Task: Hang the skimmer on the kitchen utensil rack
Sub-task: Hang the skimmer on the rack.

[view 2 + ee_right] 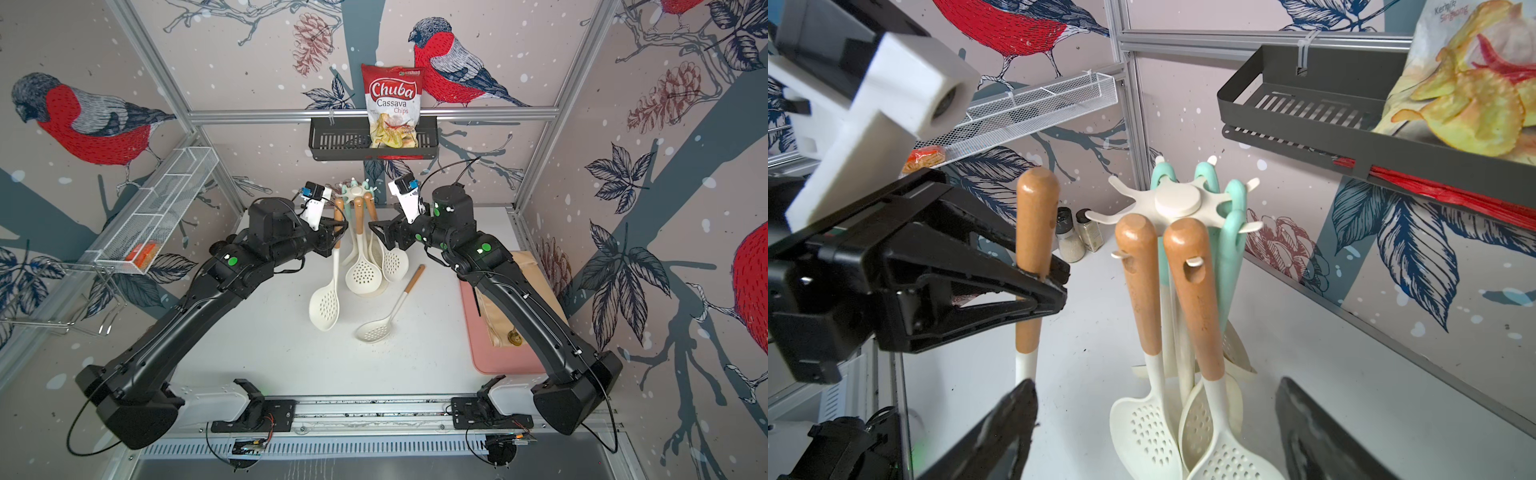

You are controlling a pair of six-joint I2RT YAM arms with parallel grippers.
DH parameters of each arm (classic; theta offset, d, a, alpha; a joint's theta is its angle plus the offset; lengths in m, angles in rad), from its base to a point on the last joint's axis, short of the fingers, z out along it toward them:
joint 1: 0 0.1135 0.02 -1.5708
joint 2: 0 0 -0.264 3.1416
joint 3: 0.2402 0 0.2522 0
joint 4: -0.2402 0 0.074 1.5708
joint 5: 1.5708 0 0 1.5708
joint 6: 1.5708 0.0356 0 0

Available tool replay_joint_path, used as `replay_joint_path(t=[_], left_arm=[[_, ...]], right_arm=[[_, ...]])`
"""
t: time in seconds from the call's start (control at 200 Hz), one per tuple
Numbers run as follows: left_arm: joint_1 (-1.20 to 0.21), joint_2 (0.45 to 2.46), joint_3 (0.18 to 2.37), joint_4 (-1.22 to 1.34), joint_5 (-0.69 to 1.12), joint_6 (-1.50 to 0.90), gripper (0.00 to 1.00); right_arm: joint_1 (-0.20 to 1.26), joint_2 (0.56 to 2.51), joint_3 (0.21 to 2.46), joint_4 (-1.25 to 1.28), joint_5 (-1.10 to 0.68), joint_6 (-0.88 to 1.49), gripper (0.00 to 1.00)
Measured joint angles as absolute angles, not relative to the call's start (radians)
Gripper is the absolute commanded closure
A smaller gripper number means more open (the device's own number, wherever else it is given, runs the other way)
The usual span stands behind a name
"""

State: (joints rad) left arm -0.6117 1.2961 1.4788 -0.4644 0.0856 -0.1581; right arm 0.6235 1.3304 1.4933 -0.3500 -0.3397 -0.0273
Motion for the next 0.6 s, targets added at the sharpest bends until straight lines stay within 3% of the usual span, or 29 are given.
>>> replay_joint_path(t=[0.595], left_arm=[[-0.607, 1.404, 1.577, -0.554, 0.104, -0.126, 1.0]], right_arm=[[0.608, 1.288, 1.439, -0.352, -0.336, -0.023, 0.12]])
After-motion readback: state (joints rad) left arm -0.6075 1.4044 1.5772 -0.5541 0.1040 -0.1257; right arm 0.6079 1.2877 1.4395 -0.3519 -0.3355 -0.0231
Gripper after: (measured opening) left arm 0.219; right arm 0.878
